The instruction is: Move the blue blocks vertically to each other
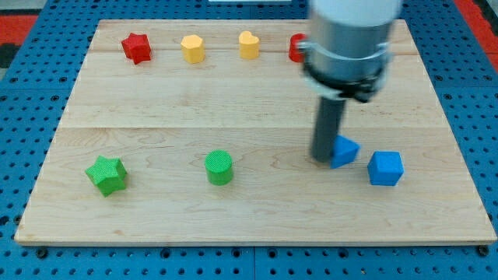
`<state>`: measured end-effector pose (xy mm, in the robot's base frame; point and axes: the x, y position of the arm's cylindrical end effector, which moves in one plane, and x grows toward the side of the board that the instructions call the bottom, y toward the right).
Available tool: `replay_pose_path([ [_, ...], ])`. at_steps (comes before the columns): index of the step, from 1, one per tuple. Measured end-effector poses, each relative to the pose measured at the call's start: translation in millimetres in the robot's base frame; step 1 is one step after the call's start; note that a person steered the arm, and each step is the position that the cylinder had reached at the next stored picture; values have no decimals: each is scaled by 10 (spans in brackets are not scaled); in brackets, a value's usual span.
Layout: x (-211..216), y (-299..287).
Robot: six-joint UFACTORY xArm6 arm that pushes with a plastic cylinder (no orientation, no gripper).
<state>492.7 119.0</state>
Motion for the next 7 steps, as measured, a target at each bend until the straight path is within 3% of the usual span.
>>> replay_pose_path([
  [1,0,-289],
  [3,-195,78],
  [4,-194,-612],
  [7,434,67],
])
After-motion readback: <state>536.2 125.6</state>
